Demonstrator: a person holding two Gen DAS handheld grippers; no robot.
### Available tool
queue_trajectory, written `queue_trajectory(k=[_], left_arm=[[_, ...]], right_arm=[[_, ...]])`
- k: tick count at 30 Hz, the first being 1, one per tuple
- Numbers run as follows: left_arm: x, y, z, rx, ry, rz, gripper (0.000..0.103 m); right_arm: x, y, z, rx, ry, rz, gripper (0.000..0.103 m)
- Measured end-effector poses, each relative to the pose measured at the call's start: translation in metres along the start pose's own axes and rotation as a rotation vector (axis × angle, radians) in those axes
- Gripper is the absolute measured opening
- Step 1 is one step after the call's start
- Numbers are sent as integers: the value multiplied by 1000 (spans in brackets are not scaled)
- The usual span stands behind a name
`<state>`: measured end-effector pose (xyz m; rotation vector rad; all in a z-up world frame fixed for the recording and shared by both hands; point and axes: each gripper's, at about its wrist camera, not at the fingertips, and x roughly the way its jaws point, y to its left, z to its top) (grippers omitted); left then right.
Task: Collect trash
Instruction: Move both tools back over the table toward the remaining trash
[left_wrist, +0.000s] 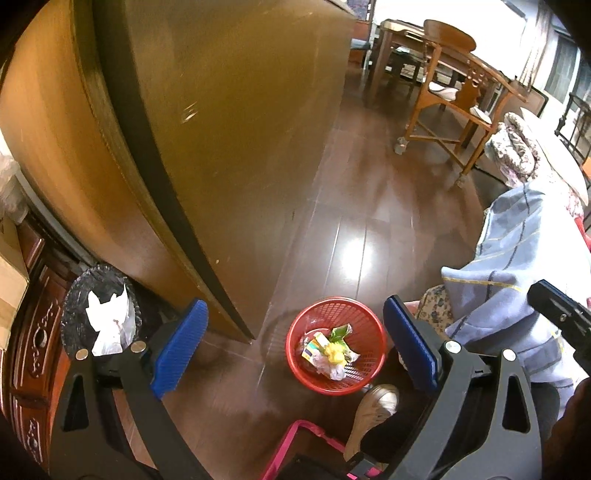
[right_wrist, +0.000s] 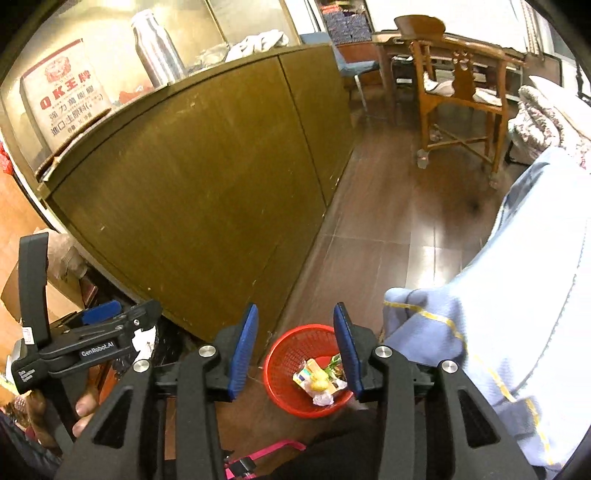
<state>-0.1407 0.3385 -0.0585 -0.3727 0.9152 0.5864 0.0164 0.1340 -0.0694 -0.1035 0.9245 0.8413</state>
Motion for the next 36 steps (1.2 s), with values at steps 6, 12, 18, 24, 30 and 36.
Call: queue_trajectory(k=[6,12,18,24,30,36], left_arm=[[-10,-15,-7,47,-32,-6,92],[-22,-38,-17,120,-77,-10,93],[-32,-70,-31,209,-98,-45,95],[-33,-119,-37,261,-89,-117,95],[-32,-188,-39,388,-102,-144,95],[-22,-245,-50,494,-86,-169,95]], right_arm=[[-33,-9,-7,34,-62,-23,45],[-69,-26,-19,69,-131,-51,50],[-100,-59,-36,126,-186,-86,55],[-126,-111,-59,243,-236,-130,55],[-153,-168,-84,346,-283,-201,56],[-173,-224,-108,471,-320,-249,57]])
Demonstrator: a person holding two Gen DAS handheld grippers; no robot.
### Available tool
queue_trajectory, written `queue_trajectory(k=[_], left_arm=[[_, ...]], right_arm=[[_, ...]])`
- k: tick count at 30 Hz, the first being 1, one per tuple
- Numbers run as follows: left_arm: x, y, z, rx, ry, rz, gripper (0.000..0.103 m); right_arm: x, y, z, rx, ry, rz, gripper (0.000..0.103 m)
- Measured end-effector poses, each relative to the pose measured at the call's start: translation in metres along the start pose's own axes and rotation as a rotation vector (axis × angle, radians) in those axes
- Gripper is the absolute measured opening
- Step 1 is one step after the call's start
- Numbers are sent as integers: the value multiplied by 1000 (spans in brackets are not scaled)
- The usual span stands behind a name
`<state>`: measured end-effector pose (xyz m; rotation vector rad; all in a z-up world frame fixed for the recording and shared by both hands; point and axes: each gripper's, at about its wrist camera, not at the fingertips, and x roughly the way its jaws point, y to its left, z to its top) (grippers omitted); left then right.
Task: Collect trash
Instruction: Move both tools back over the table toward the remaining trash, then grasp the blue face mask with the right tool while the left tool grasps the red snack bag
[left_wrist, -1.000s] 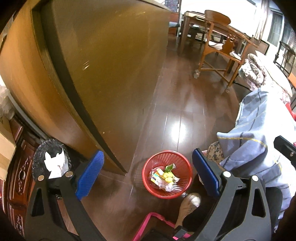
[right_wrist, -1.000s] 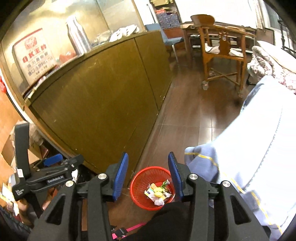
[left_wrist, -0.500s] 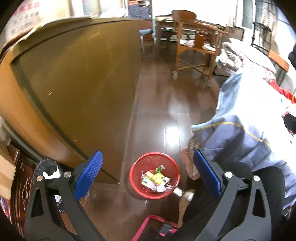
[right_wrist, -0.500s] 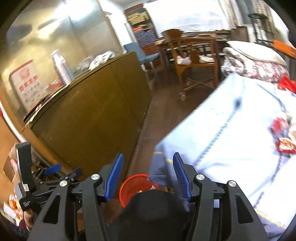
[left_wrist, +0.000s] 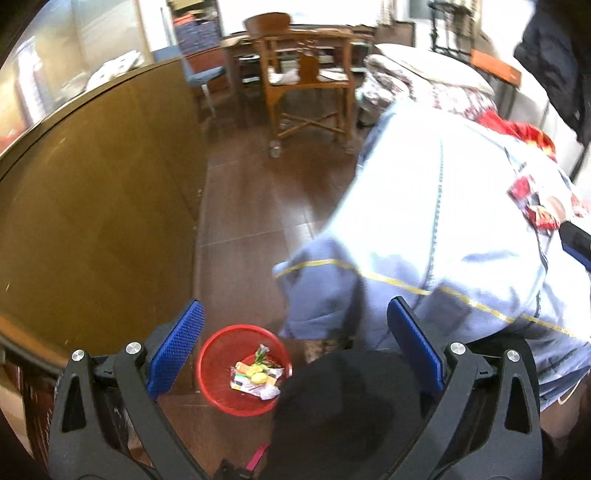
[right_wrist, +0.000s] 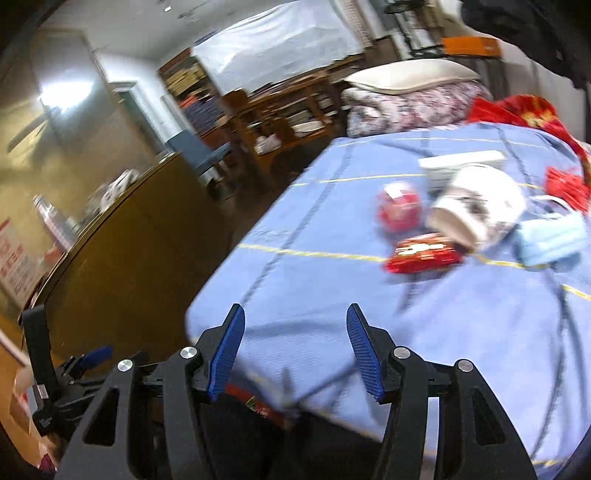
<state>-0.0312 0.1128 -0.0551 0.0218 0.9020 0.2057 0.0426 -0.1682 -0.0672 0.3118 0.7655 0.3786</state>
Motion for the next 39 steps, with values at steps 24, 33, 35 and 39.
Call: queue_trajectory(k=[24,33,35,39], left_arm=[[51,-86,31,124,79,-97,95],[52,-96,34,149,79,-101,95],[52,-99,37,150,79,-118,95],[49,-108,44,156,70,-140,95]], right_arm=[[-35,-177,51,291,-215,-333,74],[-13,-191,40,294,-161,-287,30],[-4,-184,38,258,-152,-252,27],[11,-171,43,219,-118,-189,26]])
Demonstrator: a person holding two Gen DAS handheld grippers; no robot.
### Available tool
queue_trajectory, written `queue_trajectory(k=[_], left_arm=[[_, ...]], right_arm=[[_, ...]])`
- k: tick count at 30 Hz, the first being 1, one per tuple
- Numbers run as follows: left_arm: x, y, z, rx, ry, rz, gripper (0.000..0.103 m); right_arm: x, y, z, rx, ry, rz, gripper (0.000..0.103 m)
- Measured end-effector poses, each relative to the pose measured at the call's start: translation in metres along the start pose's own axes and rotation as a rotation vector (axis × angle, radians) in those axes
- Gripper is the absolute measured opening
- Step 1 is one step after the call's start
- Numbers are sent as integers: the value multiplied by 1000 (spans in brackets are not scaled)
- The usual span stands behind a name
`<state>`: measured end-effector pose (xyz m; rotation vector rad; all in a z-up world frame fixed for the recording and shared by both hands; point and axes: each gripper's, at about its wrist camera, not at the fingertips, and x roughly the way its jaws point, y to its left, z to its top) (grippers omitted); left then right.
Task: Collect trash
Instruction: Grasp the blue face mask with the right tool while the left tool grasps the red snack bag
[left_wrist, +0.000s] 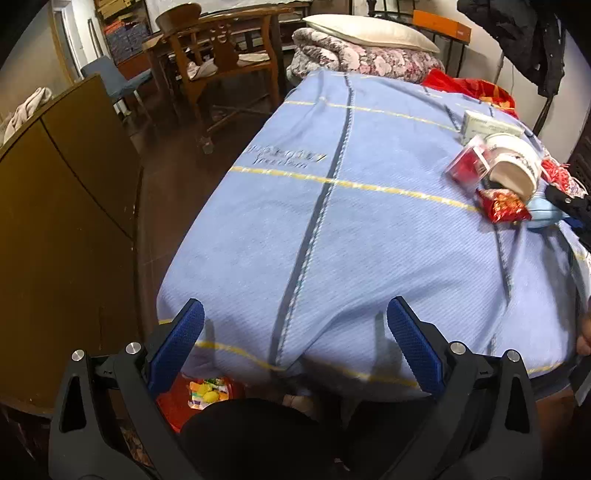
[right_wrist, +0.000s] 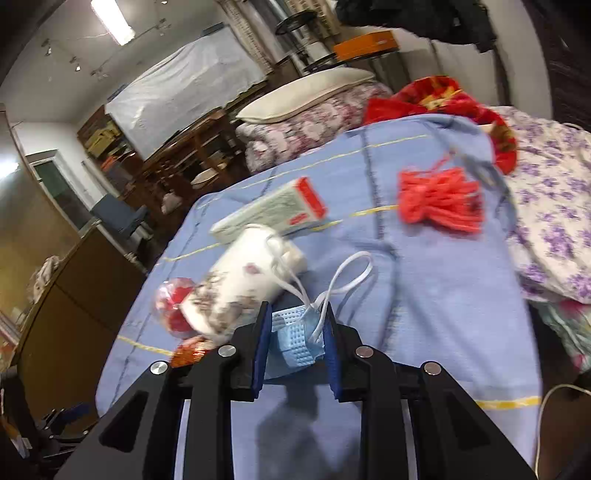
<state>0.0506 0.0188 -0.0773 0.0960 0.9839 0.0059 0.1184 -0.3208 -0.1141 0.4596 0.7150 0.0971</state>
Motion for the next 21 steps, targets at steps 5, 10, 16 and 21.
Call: queue_trajectory(k=[5,10,16,21], left_arm=[[-2,-9,6,17,-16,-4,95],[1,-16,21,21,-21,-48,95],[10,-47,42,79,-29,-155,95],[24,-79,56,121,-31,-248,95]], right_arm=[[14,33,-6,-71,110,160,21],[-3,27,-9,-86,54,130,21],[-16,-4,-6,8,24,114,47],[-15,-18,-14,51,20,133,60]])
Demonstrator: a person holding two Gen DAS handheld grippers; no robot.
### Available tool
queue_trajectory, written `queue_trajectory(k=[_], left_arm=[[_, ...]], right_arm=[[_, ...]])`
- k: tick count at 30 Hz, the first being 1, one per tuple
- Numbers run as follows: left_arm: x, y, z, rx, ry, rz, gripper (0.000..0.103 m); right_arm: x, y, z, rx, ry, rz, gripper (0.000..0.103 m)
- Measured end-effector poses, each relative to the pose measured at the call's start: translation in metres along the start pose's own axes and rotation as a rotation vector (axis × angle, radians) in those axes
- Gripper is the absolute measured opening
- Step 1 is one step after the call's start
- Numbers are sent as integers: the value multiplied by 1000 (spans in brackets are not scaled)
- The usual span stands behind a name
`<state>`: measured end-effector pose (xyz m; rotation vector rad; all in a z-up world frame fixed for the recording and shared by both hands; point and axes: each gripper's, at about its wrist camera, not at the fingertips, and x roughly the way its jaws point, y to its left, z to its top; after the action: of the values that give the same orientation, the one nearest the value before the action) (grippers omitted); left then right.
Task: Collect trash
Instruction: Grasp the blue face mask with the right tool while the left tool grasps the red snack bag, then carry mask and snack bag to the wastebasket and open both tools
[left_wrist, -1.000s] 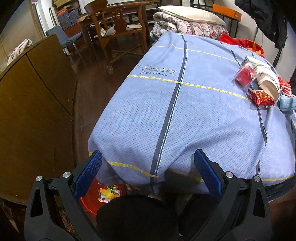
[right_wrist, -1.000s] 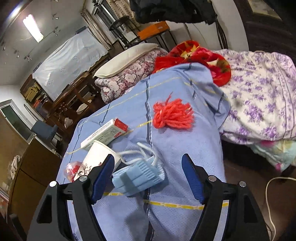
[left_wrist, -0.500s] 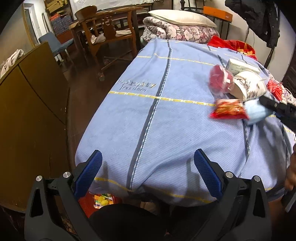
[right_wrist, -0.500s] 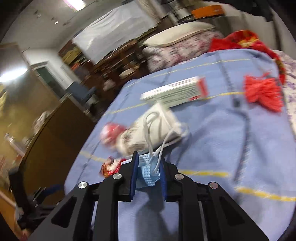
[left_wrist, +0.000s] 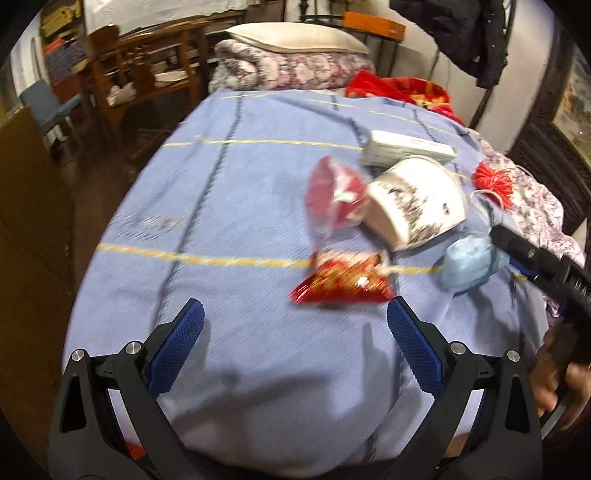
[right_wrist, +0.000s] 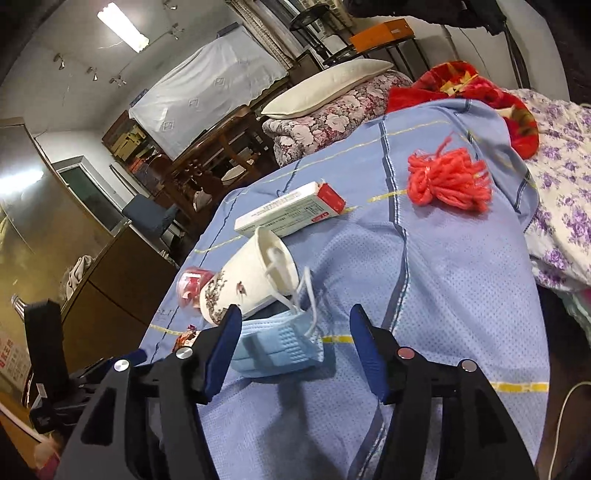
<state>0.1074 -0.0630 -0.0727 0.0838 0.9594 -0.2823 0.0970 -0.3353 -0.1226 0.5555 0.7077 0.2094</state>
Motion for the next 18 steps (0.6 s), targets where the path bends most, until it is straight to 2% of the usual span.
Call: queue_trajectory(k=[4,9,10,13,18], left_arm=[[14,-5,13,-11,-5,-27,95],[26,-8,20,-16,-11,-44,95],[27,-7,18,-16,-13,-44,88],[27,-7,12,-8,-7,-80,57],[3,-4,3,9,-60,-59,55]], right_arm=[[0,-7,-1,31,8,19,60],[5,2,-1,-14,20,-12,64],[6,2,-1,-17,21,-12,64],[5,1,-1,-11,19,-7,64],[5,0,-1,-13,18,-9,64]])
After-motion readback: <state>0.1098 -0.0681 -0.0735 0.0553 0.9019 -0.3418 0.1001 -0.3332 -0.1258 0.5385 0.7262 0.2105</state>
